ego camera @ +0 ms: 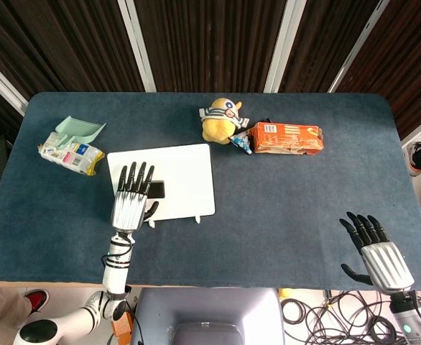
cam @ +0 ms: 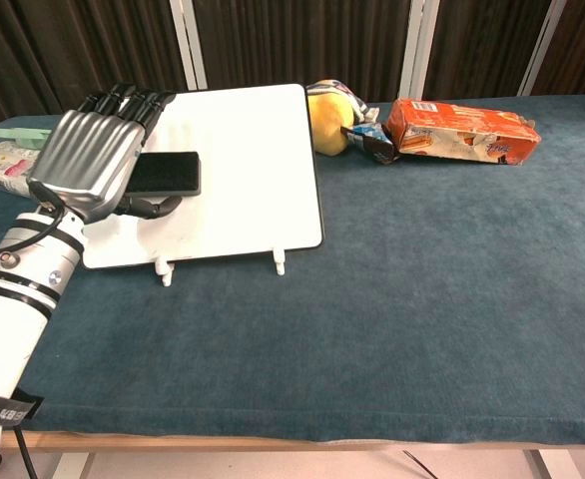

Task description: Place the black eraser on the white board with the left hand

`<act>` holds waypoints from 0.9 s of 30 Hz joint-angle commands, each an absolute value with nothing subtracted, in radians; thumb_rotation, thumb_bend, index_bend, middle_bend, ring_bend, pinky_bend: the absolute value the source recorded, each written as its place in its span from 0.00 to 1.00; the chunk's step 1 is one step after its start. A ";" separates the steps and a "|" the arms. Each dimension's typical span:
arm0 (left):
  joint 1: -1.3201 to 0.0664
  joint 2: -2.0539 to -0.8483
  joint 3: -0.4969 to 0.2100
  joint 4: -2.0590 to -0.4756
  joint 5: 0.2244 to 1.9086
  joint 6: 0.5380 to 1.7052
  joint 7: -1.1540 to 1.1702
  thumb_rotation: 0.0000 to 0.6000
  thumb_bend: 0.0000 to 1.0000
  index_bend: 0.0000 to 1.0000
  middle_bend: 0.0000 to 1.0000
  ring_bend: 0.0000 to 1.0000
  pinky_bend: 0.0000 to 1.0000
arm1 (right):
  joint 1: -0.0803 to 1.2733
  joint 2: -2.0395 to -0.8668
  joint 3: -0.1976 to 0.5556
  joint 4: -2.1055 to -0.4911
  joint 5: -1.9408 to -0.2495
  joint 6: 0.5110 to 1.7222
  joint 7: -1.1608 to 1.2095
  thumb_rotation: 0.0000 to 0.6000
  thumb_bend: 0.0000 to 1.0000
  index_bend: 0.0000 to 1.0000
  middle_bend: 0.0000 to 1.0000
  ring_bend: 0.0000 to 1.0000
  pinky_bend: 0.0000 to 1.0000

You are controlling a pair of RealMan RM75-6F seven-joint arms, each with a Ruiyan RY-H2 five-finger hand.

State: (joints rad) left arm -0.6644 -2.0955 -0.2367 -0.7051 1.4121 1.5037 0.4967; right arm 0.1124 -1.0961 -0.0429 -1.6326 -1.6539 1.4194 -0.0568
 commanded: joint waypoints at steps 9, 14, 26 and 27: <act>-0.356 -1.556 0.008 -1.511 1.419 1.595 0.704 0.91 0.20 0.00 0.00 0.00 0.03 | 0.110 -1.099 -0.047 -1.634 -1.655 1.419 -0.068 1.00 0.16 0.00 0.00 0.00 0.00; -0.225 -1.252 0.183 -1.778 1.420 1.582 0.458 1.00 0.21 0.00 0.00 0.00 0.02 | 0.105 -1.108 -0.050 -1.641 -1.654 1.419 -0.098 1.00 0.16 0.00 0.00 0.00 0.00; -0.112 -1.199 0.165 -1.683 1.475 1.646 0.235 1.00 0.23 0.00 0.00 0.00 0.00 | 0.094 -1.124 -0.053 -1.649 -1.651 1.425 -0.143 1.00 0.16 0.00 0.00 0.00 0.00; -0.111 -1.198 0.166 -1.682 1.483 1.640 0.232 1.00 0.23 0.00 0.00 0.00 0.00 | 0.093 -1.124 -0.053 -1.648 -1.650 1.425 -0.143 1.00 0.16 0.00 0.00 0.00 0.00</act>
